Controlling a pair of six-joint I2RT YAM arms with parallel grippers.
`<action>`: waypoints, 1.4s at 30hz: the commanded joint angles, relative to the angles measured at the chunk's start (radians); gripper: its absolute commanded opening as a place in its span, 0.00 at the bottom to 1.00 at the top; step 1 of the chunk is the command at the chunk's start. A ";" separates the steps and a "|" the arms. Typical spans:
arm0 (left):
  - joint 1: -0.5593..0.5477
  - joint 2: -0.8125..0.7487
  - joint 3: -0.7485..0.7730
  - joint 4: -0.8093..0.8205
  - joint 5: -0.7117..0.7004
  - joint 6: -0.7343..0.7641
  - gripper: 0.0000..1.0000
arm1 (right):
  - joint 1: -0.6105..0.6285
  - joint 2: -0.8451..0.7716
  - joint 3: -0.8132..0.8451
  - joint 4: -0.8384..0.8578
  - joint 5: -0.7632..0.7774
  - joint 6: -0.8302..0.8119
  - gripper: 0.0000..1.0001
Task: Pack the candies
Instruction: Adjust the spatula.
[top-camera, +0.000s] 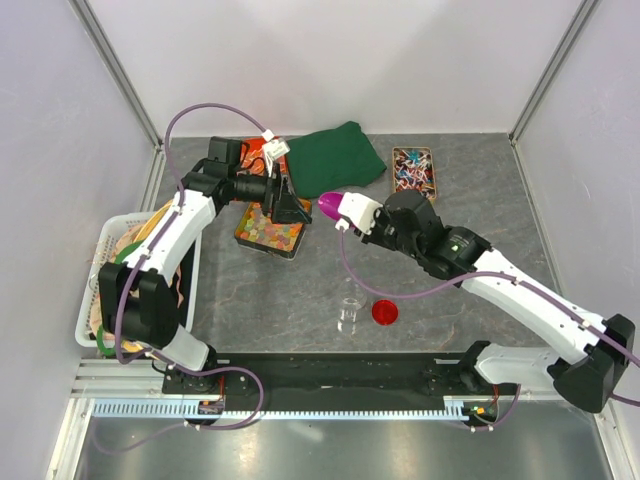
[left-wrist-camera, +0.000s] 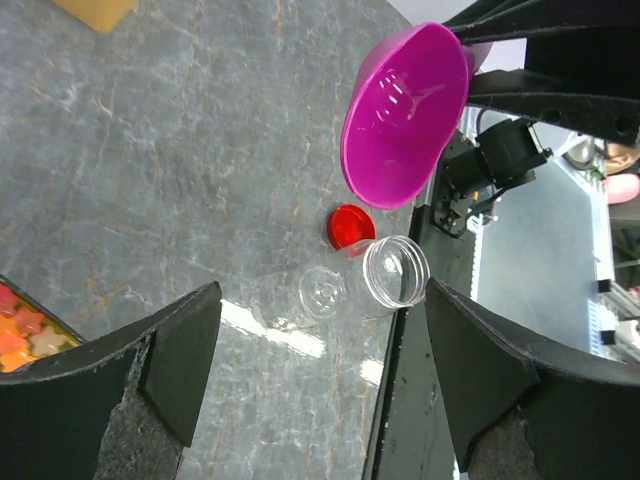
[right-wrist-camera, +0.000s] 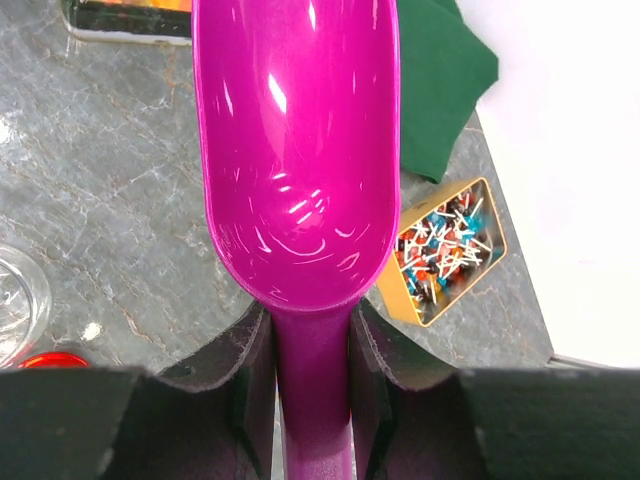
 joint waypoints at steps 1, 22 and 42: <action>-0.002 0.021 -0.016 0.082 0.037 -0.071 0.88 | 0.038 0.028 -0.014 0.067 0.051 0.014 0.00; -0.008 0.091 -0.028 0.119 0.060 -0.095 0.77 | 0.170 0.157 0.075 0.116 0.180 0.005 0.00; -0.014 0.084 -0.052 0.119 0.160 -0.085 0.02 | 0.200 0.191 0.050 0.231 0.289 -0.038 0.38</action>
